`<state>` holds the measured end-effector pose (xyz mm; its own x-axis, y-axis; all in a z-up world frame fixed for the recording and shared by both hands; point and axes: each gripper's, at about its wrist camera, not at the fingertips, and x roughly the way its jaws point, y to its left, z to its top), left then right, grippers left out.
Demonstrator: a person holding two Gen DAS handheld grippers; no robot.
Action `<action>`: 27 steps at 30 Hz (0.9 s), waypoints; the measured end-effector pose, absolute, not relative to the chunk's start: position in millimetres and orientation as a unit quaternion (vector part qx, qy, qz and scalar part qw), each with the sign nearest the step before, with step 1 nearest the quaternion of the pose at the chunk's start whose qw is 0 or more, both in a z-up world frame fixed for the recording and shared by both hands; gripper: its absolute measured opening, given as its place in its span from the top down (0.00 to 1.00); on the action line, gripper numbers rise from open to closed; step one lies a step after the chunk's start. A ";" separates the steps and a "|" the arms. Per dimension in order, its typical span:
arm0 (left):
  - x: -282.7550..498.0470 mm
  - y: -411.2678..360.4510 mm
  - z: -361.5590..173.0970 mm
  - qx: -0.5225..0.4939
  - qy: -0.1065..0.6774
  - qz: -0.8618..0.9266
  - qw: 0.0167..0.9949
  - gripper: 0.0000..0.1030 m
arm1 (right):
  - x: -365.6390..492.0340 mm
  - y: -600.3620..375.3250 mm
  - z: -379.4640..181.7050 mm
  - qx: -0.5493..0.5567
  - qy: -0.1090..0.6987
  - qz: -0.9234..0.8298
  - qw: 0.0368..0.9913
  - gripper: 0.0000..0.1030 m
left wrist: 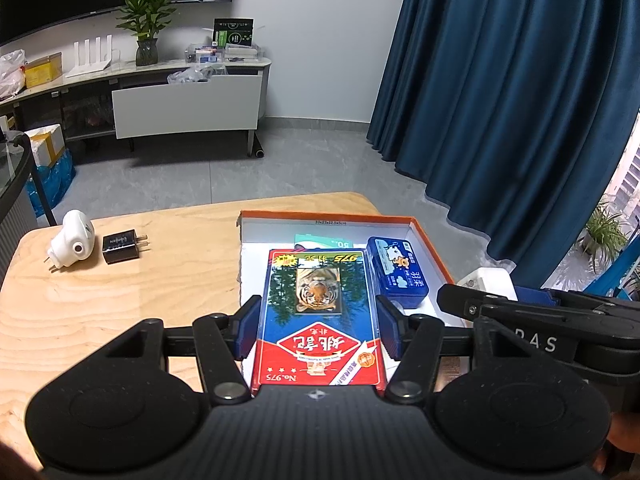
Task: Organize rigid objects
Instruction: 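Hold the card box and white cube above the white box, lowering slowly, then lower the card box and white cube into the white box and open both grippers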
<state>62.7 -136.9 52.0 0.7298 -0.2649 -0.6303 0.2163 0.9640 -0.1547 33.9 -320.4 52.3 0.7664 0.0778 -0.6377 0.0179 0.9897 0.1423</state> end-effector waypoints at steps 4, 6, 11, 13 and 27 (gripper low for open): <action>64.1 -137.0 48.9 -0.036 0.347 -0.128 0.928 0.42 | 35.8 -322.2 49.0 0.073 0.344 0.013 0.936 0.32; 65.8 -137.3 47.9 -0.036 0.349 -0.128 0.927 0.42 | 36.8 -322.7 46.5 0.073 0.346 0.013 0.935 0.32; 68.8 -138.8 43.4 -0.036 0.356 -0.128 0.925 0.42 | 40.7 -324.5 42.5 0.073 0.352 0.012 0.933 0.32; 70.8 -139.9 42.5 -0.036 0.356 -0.129 0.925 0.42 | 42.2 -326.0 40.9 0.074 0.353 0.011 0.933 0.32; 95.1 -154.2 30.5 -0.027 0.367 -0.158 0.916 0.42 | 60.3 -343.6 26.2 0.076 0.368 -0.008 0.927 0.32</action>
<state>95.1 -154.2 30.5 0.6807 -0.3094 -0.6640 0.2692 0.9487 -0.1660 60.3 -343.6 26.2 0.7295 0.0416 -0.6827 0.0698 0.9884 0.1349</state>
